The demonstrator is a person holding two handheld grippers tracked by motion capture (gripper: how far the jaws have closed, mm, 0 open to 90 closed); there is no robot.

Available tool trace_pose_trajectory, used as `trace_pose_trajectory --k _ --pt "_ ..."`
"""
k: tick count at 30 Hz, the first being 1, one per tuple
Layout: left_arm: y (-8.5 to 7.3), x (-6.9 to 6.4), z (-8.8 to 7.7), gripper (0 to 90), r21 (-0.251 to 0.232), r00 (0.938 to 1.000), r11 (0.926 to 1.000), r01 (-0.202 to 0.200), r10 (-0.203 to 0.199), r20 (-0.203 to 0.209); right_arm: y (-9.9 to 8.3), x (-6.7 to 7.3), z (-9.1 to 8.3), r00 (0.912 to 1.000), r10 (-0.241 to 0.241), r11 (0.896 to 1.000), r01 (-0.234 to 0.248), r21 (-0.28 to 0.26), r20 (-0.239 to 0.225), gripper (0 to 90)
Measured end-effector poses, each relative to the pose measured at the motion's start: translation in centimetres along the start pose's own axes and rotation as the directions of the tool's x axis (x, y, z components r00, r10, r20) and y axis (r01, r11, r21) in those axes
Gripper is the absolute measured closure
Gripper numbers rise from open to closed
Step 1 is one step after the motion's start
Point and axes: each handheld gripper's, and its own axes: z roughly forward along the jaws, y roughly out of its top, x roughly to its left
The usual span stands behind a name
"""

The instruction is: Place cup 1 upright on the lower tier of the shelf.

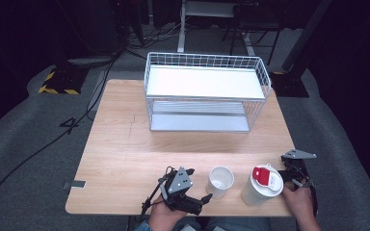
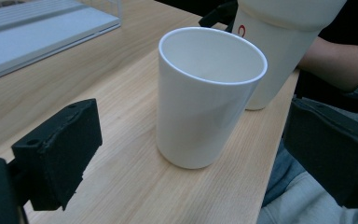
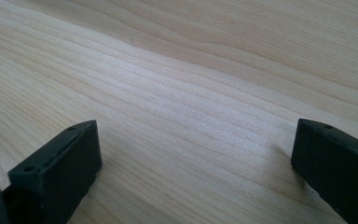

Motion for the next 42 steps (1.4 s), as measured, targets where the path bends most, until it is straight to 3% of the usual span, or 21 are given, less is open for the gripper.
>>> trace_pose_trajectory --k 9,15,18,25,30,38,42 --pt "-0.3 -0.3 2.4 2.7 -0.027 0.9992 0.9994 0.023 -0.022 0.034 0.0 0.0 0.0 1.0 0.001 1.0 -0.001 0.0 0.001 1.7" --pt "-0.6 -0.5 3.6 2.4 -0.03 0.9998 0.9995 0.01 -0.009 0.016 0.0 0.0 0.0 1.0 0.001 1.0 -0.001 0.0 0.001 1.7" --pt "-0.8 -0.5 4.5 2.5 -0.025 0.9996 0.9994 0.025 -0.025 0.009 0.0 0.0 0.0 1.0 0.001 1.0 -0.001 0.0 0.001 1.7" --pt "-1.1 -0.6 6.2 4.3 0.029 0.9994 0.999 0.033 -0.033 -0.001 0.0 0.0 0.0 1.0 0.001 1.0 -0.001 0.0 0.001 1.7" --pt "-1.2 -0.6 6.8 5.6 0.055 0.9999 0.9984 0.011 -0.011 -0.009 0.0 0.0 0.0 1.0 0.001 1.0 -0.001 0.0 0.001 1.7" --pt "-1.2 -0.4 7.2 10.2 0.082 0.9994 0.9965 0.015 -0.013 -0.032 0.0 0.0 0.0 1.0 0.001 1.0 -0.001 0.0 0.001 1.7" --pt "-1.1 -0.4 7.3 12.7 0.092 0.9996 0.9957 0.014 -0.012 -0.024 0.0 0.0 0.0 1.0 0.0 1.0 0.0 0.0 0.001 1.7"
